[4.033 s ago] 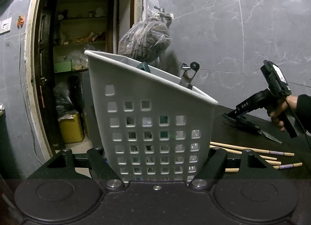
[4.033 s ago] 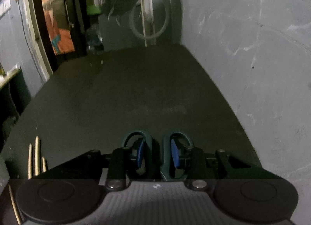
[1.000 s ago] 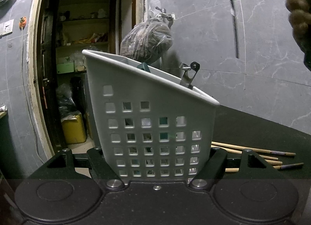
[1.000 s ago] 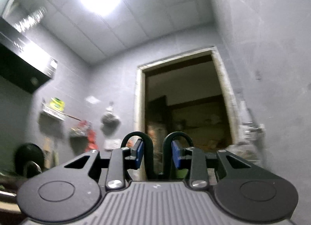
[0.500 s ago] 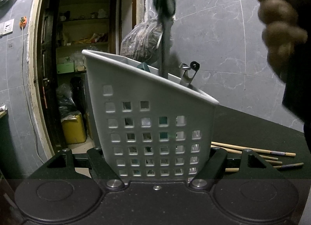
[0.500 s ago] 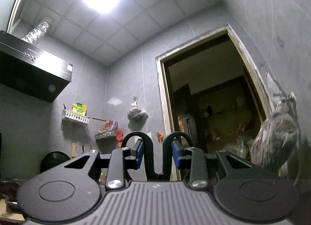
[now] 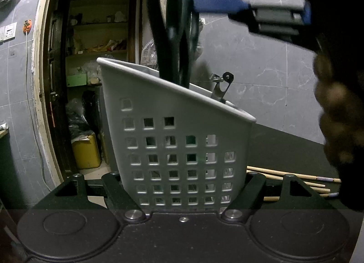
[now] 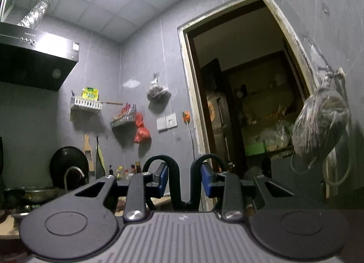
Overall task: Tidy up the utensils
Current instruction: 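Lower the scissors blade-first into the caddy with the right tool, then open the right tool and move it back toward the chopsticks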
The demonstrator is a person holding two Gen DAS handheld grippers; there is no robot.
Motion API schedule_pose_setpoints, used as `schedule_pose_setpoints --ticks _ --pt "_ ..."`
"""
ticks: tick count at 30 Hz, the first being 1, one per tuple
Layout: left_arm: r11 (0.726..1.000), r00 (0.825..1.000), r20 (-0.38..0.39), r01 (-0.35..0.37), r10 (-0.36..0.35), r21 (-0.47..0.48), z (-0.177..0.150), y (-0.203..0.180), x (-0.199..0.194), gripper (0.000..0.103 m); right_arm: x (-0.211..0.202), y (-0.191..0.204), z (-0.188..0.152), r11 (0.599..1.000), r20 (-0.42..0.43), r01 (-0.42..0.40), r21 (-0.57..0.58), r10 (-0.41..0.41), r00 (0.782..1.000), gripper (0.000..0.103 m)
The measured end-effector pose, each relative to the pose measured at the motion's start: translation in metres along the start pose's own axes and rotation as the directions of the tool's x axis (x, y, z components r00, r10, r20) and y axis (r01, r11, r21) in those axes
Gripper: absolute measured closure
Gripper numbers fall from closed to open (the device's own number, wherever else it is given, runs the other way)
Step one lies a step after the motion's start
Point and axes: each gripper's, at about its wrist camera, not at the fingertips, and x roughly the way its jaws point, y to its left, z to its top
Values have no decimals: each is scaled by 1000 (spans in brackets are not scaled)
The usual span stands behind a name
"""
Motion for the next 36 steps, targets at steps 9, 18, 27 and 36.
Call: schedule_pose_setpoints --ticks 9,18,27,36 --pt "1000 1000 0 -1 1 -3 -1 0 1 26 -9 7 -17 999 -234 31 -39 -39 972 35" --pt "1000 1000 0 -2 2 -5 -2 1 0 26 -31 14 -13 995 -185 80 -58 -90 979 20" --pt "1000 1000 -8 6 -6 -16 -1 4 3 26 -61 7 -16 985 -97 172 -25 -174 980 6" --pt "1000 1000 -4 1 -1 -14 -1 6 5 26 -105 -15 -41 943 -26 325 70 -324 946 0"
